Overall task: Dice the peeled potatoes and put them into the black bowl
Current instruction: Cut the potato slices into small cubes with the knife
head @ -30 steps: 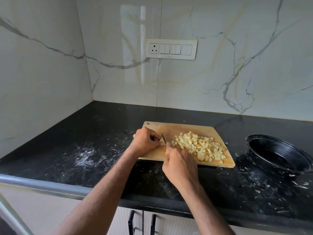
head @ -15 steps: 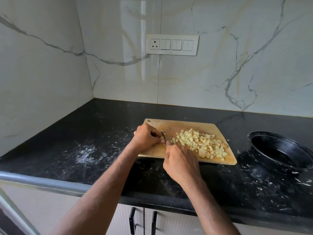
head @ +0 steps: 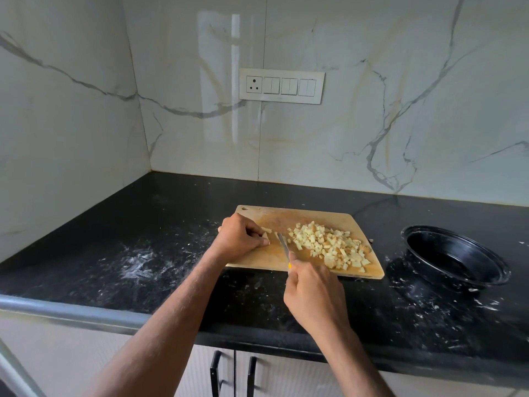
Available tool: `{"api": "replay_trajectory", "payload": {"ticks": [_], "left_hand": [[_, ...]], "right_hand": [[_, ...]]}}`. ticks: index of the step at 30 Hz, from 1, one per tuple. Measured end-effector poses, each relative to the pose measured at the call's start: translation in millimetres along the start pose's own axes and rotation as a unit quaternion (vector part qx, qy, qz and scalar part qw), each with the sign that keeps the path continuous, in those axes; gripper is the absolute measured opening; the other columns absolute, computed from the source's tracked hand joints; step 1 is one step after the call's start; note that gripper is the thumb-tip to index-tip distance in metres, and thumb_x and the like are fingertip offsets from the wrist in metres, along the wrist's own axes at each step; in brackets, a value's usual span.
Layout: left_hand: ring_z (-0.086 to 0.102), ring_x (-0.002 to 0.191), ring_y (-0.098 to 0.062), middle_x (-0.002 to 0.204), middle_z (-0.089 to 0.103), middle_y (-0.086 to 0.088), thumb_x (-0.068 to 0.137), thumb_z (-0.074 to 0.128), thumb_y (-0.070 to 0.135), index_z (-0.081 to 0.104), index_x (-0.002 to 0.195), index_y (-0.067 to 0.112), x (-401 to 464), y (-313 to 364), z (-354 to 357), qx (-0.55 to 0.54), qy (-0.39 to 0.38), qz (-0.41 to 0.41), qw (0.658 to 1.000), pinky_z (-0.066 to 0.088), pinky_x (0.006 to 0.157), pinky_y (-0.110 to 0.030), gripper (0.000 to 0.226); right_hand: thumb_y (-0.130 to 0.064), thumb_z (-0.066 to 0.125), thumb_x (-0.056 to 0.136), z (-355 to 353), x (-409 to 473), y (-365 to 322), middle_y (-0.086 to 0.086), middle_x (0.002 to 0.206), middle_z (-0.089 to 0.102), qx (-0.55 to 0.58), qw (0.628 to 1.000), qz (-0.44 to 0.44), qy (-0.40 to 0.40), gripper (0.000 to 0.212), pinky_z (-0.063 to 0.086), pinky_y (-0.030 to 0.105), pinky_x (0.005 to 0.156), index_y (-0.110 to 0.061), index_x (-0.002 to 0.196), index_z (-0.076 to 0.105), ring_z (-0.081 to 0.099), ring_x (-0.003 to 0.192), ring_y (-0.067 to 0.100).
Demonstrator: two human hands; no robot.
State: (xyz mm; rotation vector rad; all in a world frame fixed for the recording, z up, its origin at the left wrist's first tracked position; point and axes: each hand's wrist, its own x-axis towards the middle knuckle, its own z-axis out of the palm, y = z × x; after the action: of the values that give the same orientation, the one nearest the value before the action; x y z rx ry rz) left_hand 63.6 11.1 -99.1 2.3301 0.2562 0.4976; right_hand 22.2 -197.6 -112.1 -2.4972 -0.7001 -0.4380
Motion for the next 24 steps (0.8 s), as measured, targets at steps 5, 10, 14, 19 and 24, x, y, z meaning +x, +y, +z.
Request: {"api": "replay_trajectory", "payload": {"ticks": [5,10,14,19,24], "left_hand": [[0.067,0.081,0.000,0.088,0.077,0.009,0.072,0.091,0.024,0.082,0.090,0.022,-2.5,-1.6,-2.2,-0.002,0.002,-0.002,1.000,0.058,0.086,-0.027,0.020],[0.067,0.079,-0.001,0.079,0.073,0.016,0.073,0.089,0.024,0.082,0.088,0.024,-1.3,-1.6,-0.5,0.011,0.010,-0.007,1.000,0.056,0.089,-0.033,0.017],[0.068,0.079,-0.005,0.077,0.073,0.015,0.072,0.089,0.024,0.082,0.085,0.023,0.2,-4.1,1.3,0.012,0.017,-0.010,1.000,0.057,0.088,-0.036,0.015],[0.068,0.079,-0.006,0.080,0.075,0.012,0.072,0.089,0.022,0.082,0.084,0.022,2.6,-5.9,3.2,0.008,0.019,-0.013,1.000,0.057,0.086,-0.036,0.014],[0.069,0.081,-0.011,0.076,0.075,0.011,0.071,0.089,0.021,0.082,0.077,0.025,5.3,-5.5,3.6,0.003,0.016,-0.019,1.000,0.055,0.089,-0.042,0.011]], "right_hand": [[-0.025,0.050,0.101,6.7,12.0,-7.2,-0.009,0.070,0.069,0.014,1.000,-0.017,0.016,0.040,0.048,0.013,0.046,-0.023,0.140,0.057,0.057,0.049,0.004],[-0.028,0.049,0.101,18.9,27.4,-18.8,-0.008,0.074,0.068,-0.009,0.999,-0.030,0.018,0.040,0.048,0.017,0.047,-0.024,0.141,0.056,0.056,0.052,0.004],[-0.029,0.049,0.101,24.3,31.9,-19.6,-0.009,0.075,0.067,-0.035,0.999,-0.030,0.014,0.040,0.048,0.019,0.047,-0.025,0.140,0.056,0.054,0.052,0.004],[-0.029,0.048,0.101,24.7,31.7,-19.9,-0.007,0.083,0.067,-0.042,0.999,-0.034,0.006,0.040,0.054,0.024,0.054,-0.025,0.140,0.055,0.058,0.060,0.008],[-0.026,0.049,0.100,24.9,32.1,-19.9,-0.008,0.081,0.068,-0.037,0.999,-0.036,-0.011,0.037,0.056,0.027,0.056,-0.022,0.136,0.059,0.059,0.058,0.008]]}}
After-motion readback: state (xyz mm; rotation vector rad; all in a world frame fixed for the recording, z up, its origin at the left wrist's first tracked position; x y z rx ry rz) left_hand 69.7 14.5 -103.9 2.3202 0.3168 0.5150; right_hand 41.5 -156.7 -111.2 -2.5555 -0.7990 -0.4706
